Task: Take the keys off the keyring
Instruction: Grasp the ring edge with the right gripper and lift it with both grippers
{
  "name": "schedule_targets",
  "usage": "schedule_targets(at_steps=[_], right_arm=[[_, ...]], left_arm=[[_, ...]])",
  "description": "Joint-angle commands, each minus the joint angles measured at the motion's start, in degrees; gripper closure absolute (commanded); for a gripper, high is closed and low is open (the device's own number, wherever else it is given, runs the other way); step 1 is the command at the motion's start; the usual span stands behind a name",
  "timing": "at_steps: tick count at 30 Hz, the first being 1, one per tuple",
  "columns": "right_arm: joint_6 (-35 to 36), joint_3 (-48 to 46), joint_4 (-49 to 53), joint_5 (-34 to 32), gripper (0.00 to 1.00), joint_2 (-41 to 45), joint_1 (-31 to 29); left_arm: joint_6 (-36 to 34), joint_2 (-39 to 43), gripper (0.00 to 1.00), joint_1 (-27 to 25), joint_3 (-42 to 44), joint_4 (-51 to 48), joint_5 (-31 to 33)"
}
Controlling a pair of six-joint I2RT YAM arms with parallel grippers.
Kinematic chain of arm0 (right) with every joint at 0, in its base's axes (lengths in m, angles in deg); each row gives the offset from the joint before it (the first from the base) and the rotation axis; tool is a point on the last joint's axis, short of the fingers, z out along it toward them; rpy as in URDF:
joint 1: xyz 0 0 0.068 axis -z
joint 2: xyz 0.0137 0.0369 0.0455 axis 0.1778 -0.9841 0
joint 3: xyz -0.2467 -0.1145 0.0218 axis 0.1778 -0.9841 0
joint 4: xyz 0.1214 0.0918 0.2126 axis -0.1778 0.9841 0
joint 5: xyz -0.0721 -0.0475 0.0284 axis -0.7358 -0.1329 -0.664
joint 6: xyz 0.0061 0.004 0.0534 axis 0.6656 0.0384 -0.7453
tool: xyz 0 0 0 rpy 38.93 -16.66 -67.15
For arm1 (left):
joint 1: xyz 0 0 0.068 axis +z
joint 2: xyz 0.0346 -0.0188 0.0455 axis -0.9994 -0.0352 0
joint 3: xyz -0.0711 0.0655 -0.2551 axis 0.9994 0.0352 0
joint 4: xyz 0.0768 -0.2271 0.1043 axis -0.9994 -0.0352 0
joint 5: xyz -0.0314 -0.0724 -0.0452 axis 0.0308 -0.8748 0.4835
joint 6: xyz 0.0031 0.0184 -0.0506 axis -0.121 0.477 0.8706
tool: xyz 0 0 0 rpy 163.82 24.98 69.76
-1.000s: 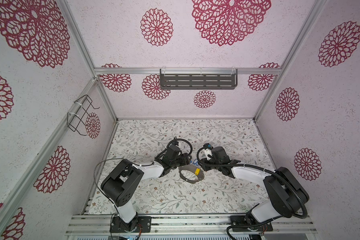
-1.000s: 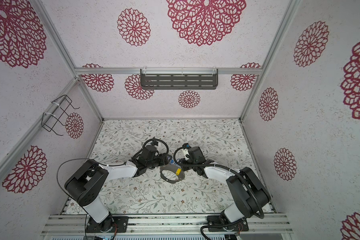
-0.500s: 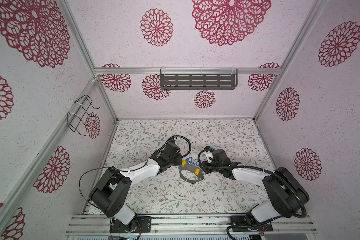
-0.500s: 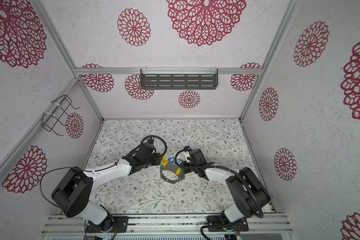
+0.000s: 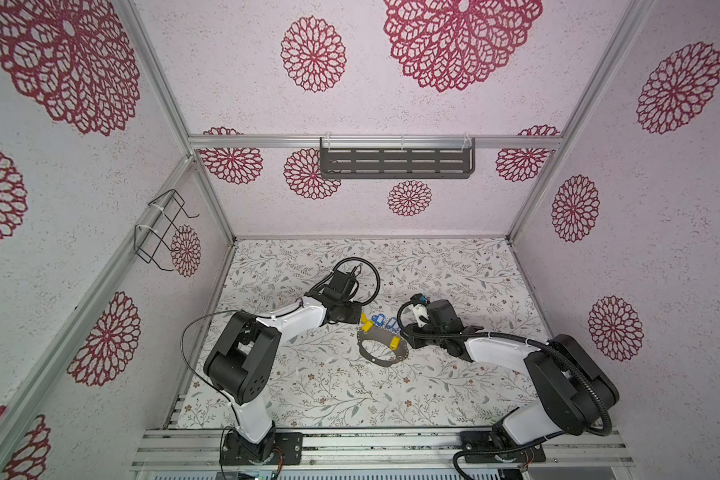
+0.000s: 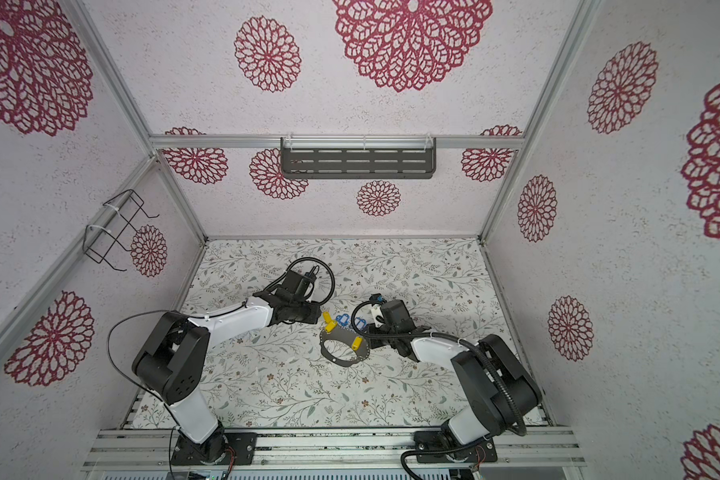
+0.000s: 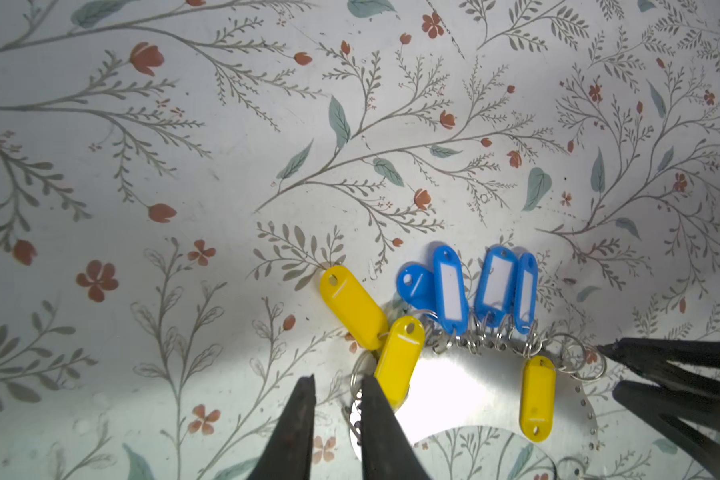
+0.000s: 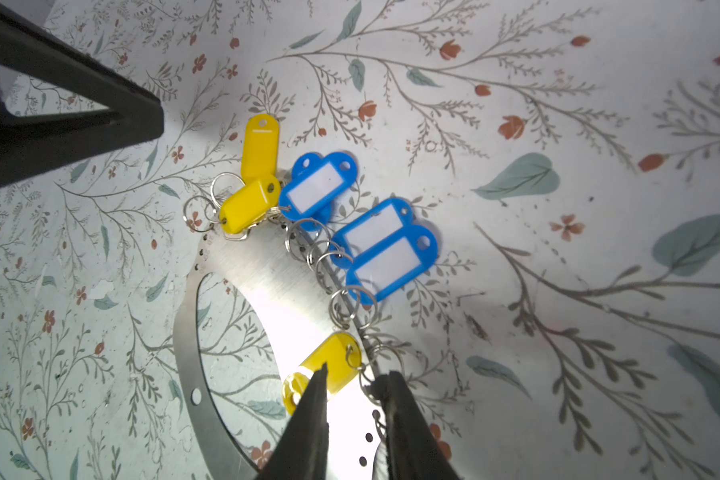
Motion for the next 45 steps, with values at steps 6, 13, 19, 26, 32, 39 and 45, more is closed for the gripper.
schedule_targets(at_steps=[6,13,19,26,32,39,45], right_arm=[[0.2,-0.4,-1.5,0.3,0.74,2.5,0.9],[0.2,-0.5,-1.6,0.7,0.74,2.8,1.2],[0.2,-0.8,-1.6,0.8,0.74,3.1,1.4],[0.2,-1.3,-1.9,0.9,0.74,3.1,1.6],[0.2,-1.4,-1.6,0.9,0.74,3.4,1.9],[0.9,-0.6,1.5,-0.8,0.74,7.3,1.8],[0.8,-1.5,0.9,-6.8,0.74,14.7,1.6]], left_arm=[[1.1,-4.8,0.77,-0.4,-1.1,1.8,-6.9],[1.0,-6.4,0.79,-0.5,-1.4,1.5,-5.1],[0.4,-7.3,0.78,-0.5,-2.2,1.1,-4.4],[0.7,-7.9,0.87,-0.9,-2.2,1.4,-5.3],[2.3,-5.3,1.0,-1.7,-2.2,-0.4,-5.1],[8.3,1.8,1.0,-4.6,-6.7,-8.5,-0.6],[17.0,4.9,1.0,-5.6,-17.2,-19.7,4.2]])
